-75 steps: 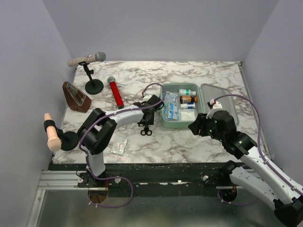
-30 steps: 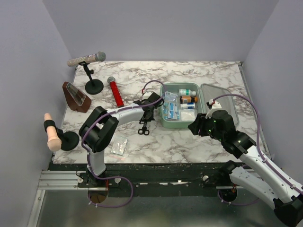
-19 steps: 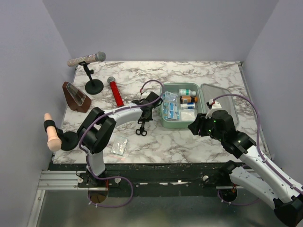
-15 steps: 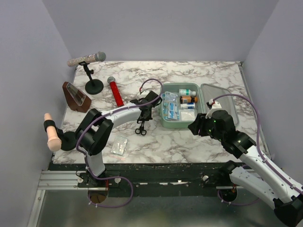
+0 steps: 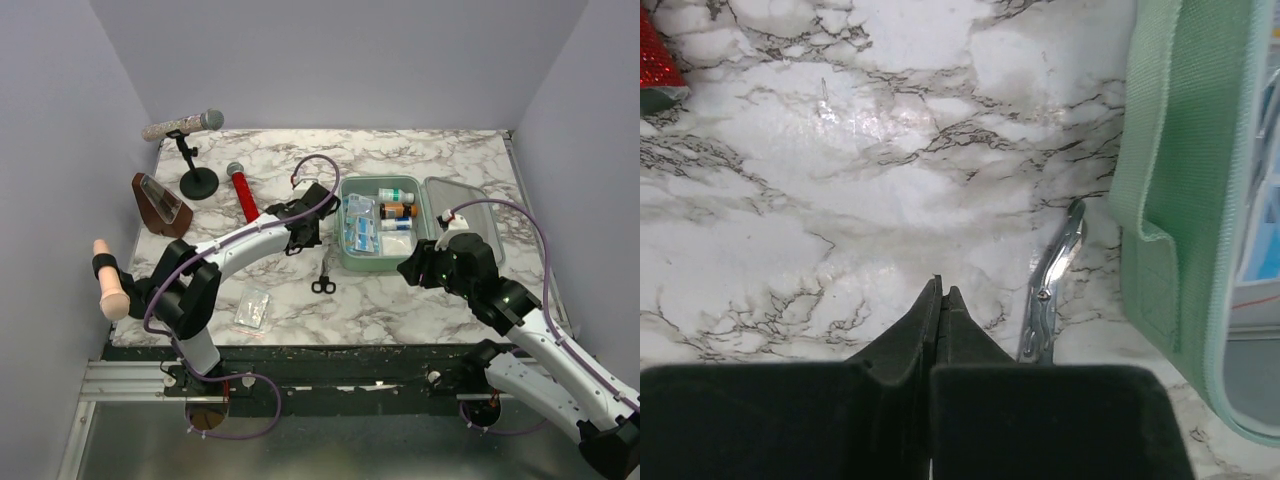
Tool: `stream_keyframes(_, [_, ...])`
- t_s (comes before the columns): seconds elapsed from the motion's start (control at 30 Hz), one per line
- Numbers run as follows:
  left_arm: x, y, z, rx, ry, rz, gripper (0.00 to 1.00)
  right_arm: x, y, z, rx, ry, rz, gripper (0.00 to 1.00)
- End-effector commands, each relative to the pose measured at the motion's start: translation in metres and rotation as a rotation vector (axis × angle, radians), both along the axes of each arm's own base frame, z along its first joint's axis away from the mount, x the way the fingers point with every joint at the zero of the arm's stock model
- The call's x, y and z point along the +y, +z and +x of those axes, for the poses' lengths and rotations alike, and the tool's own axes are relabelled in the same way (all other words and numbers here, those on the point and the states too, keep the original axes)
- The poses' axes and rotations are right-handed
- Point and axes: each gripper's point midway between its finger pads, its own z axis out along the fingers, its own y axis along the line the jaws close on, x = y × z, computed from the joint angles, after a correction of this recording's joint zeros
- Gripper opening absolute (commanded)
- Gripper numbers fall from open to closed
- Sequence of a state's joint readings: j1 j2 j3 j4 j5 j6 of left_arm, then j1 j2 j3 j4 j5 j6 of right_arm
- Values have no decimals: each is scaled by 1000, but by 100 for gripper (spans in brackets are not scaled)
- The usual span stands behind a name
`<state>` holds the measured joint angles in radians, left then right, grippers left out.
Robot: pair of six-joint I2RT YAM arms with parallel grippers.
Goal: Organize the medicine kit
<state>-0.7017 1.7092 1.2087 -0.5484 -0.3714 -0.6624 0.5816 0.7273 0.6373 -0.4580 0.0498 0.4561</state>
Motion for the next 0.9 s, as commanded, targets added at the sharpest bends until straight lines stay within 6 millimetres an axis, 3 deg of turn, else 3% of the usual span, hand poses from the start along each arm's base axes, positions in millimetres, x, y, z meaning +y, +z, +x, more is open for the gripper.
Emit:
stream_keyframes(0.0, [-5, 36, 8, -65, 2, -29, 0, 2, 0, -1, -3, -1, 17, 57])
stream_keyframes(0.07, [-7, 28, 4, -47, -10, -29, 7, 2, 1, -2, -5, 2, 20, 57])
stream_keyframes(0.23, [-22, 7, -14, -7, -54, -63, 51, -1, -1, -3, -7, -6, 13, 57])
stream_keyframes(0.33, [-36, 0, -22, -2, -84, -72, 64, -1, -2, -3, -4, -4, 13, 57])
stream_keyframes(0.57, [-53, -17, -19, 18, -104, -59, 59, -1, -2, -4, -3, -2, 14, 57])
stream_keyframes(0.87, [-51, -47, -17, 62, -105, -3, 56, -4, -3, -4, -3, -13, -1, 57])
